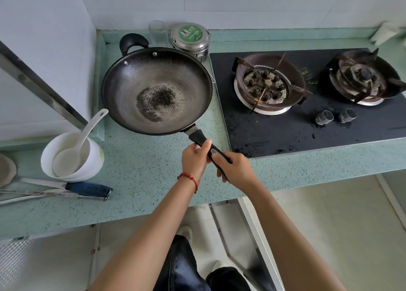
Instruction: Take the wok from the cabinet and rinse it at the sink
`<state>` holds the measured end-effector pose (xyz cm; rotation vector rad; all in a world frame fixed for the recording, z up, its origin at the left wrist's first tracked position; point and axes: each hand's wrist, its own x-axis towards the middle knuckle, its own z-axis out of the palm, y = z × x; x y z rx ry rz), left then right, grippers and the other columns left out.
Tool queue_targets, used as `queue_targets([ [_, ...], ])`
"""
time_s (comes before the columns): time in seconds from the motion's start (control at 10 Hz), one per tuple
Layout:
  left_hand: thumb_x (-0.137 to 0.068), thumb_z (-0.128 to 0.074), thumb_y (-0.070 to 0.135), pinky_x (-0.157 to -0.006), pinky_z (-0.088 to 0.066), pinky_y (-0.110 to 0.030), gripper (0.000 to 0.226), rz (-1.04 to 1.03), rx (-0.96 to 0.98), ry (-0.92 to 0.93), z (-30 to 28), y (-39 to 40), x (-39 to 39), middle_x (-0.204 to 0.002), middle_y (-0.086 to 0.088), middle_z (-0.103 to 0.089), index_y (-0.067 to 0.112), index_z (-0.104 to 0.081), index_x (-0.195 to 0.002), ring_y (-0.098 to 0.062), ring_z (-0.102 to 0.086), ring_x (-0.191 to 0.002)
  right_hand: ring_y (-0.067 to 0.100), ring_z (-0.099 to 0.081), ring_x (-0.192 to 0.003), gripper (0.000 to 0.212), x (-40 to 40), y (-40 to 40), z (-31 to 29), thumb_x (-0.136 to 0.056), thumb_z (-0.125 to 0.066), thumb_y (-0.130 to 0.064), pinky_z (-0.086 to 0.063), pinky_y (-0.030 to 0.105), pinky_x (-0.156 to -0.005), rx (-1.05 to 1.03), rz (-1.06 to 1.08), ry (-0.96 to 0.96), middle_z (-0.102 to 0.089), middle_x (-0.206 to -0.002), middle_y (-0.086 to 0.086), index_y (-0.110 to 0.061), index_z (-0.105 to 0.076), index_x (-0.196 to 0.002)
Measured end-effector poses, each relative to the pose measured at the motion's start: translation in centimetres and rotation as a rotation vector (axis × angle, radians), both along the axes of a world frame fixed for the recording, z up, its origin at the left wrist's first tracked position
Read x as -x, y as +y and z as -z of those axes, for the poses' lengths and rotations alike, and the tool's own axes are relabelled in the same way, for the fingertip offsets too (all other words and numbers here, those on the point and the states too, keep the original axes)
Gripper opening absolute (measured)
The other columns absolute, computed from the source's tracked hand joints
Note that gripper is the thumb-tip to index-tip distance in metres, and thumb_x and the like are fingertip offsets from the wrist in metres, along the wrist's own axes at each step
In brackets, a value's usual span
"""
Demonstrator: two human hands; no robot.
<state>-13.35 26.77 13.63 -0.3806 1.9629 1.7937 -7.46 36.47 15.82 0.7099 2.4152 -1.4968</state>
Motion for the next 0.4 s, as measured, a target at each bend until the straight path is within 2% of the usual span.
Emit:
queue_targets([
  [0.1,-0.084,-0.053,0.044,-0.073,-0.058,-0.041,0.047,0.021,0.039,0.017,-0.4,-0.2,-0.6,-0.075,-0.016,-0.068,-0.002,-0.06,-0.083,-0.023,-0.067,-0.067,0.012,-0.049,-0.044,0.033,-0.4,0.0,-0.2,-0.085,-0.053,-0.046,-0.039,0.023,-0.043,-0.154,0.027,0.047,-0.058,-0.054,-0.001,-0.016,-0.062,-0.074],
  [0.2,-0.088,-0.044,0.046,-0.07,-0.051,-0.035,0.038,0.141,0.169,0.138,-0.8,-1.3,-1.9,-0.076,-0.007,-0.068,0.011,-0.058,-0.082,-0.023,-0.066,-0.08,0.013,-0.05,-0.05,0.033,-1.8,0.2,-0.6,-0.087,-0.051,-0.046,-0.039,0.024,-0.048,-0.202,0.0,0.084,-0.058,-0.058,-0.003,-0.017,-0.062,-0.079],
  [0.3,-0.092,-0.041,0.039,-0.081,-0.044,-0.029,0.04,0.297,0.323,0.351,-0.2,-2.6,-3.8,-0.109,-0.015,-0.067,0.009,-0.061,-0.108,-0.026,-0.061,-0.105,0.017,-0.058,-0.072,0.033,-3.9,0.8,-0.9,-0.09,-0.046,-0.044,-0.044,0.029,-0.06,-0.267,-0.051,0.094,-0.065,-0.08,-0.001,-0.017,-0.064,-0.091],
  [0.4,-0.093,-0.043,0.03,-0.099,-0.039,-0.032,0.04,0.421,0.473,0.515,-0.2,-4.1,-6.1,-0.127,-0.011,-0.058,0.008,-0.052,-0.124,-0.024,-0.051,-0.12,0.019,-0.057,-0.088,0.037,-6.9,1.5,-0.9,-0.094,-0.039,-0.041,-0.043,0.03,-0.071,-0.294,-0.057,0.127,-0.064,-0.103,0.002,-0.016,-0.063,-0.105],
])
